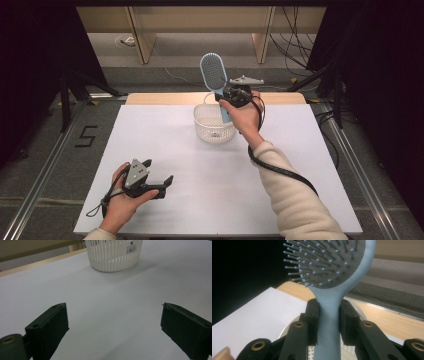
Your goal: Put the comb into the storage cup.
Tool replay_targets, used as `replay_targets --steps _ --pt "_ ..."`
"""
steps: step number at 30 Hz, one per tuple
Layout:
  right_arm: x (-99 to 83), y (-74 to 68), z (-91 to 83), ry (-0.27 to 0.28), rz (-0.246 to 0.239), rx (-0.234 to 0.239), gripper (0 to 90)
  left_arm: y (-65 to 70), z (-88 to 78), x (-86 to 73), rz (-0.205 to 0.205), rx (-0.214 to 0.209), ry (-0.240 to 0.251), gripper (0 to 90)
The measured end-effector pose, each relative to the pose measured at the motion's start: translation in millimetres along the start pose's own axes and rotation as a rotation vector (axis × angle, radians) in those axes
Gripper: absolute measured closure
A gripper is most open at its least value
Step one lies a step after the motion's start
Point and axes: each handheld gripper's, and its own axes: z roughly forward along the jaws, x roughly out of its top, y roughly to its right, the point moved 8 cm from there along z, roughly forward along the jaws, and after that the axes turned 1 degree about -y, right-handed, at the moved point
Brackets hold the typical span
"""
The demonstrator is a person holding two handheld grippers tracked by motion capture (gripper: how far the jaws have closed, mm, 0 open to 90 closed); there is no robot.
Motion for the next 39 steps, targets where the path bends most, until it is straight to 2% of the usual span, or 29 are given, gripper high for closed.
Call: replay_targets --steps 21,39 --pt "-1.0 2.8 7.4 -0.001 0.008 -0.015 72.3 0.0 0.2 -0.2 -0.001 0.000 -0.001 6.9" --pt "-0.1 1.9 15.4 0.013 -0.004 -0.013 72.3 0.2 0.3 -0.2 0.000 -0.002 -0.002 6.9"
